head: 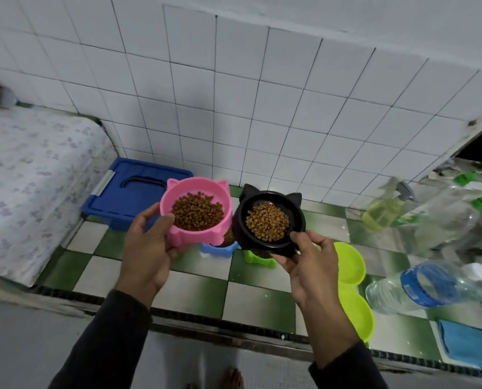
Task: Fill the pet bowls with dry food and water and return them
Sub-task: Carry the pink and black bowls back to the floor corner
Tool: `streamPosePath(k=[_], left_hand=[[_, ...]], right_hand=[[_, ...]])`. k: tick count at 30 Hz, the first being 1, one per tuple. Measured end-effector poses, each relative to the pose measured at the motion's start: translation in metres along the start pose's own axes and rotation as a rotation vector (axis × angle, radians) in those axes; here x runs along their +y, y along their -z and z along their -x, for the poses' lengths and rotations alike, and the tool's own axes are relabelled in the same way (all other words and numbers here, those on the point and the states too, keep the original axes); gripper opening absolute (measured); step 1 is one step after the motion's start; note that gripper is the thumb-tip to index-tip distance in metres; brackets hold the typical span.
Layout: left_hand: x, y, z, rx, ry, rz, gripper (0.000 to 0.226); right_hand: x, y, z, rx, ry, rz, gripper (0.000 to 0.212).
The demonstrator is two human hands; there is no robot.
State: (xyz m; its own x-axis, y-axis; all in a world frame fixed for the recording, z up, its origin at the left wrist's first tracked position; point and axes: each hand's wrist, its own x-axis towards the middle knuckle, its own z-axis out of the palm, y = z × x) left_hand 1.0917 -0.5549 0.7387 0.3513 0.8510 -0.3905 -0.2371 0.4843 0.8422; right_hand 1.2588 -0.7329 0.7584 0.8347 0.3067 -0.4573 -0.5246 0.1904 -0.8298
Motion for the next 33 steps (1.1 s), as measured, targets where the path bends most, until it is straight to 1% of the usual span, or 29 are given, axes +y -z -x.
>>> streamPosePath(k=[3, 8, 13, 17, 20, 24, 30, 33], left_hand=[[0.019, -0.004, 0.006, 0.015, -0.051, 0.030, 0.034], [0.050, -0.001, 0.012, 0.035, -0.137, 0.064, 0.039], [0.083, 0.008, 0.020, 0.114, -0.202, 0.118, 0.037], [0.108, 0.029, 0.028, 0.178, -0.250, 0.148, 0.033], [0.126, 0.053, 0.031, 0.243, -0.275, 0.175, 0.029], [0.149, 0.097, 0.035, 0.318, -0.309, 0.216, 0.030], [0.187, 0.186, 0.037, 0.446, -0.356, 0.257, 0.026], [0.208, 0.236, 0.041, 0.505, -0.394, 0.280, 0.032]], right_hand=[[-0.019, -0.016, 0.009, -0.048, 0.018, -0.018, 0.026], [-0.043, -0.042, 0.019, -0.147, 0.030, -0.032, 0.029], [-0.055, -0.077, 0.030, -0.258, 0.020, -0.045, 0.033], [-0.051, -0.110, 0.039, -0.358, 0.007, -0.033, 0.036], [-0.042, -0.137, 0.051, -0.408, -0.018, 0.012, 0.035], [-0.020, -0.180, 0.072, -0.472, -0.041, 0.072, 0.032], [0.033, -0.254, 0.119, -0.581, -0.089, 0.156, 0.033], [0.064, -0.295, 0.147, -0.646, -0.107, 0.168, 0.034]])
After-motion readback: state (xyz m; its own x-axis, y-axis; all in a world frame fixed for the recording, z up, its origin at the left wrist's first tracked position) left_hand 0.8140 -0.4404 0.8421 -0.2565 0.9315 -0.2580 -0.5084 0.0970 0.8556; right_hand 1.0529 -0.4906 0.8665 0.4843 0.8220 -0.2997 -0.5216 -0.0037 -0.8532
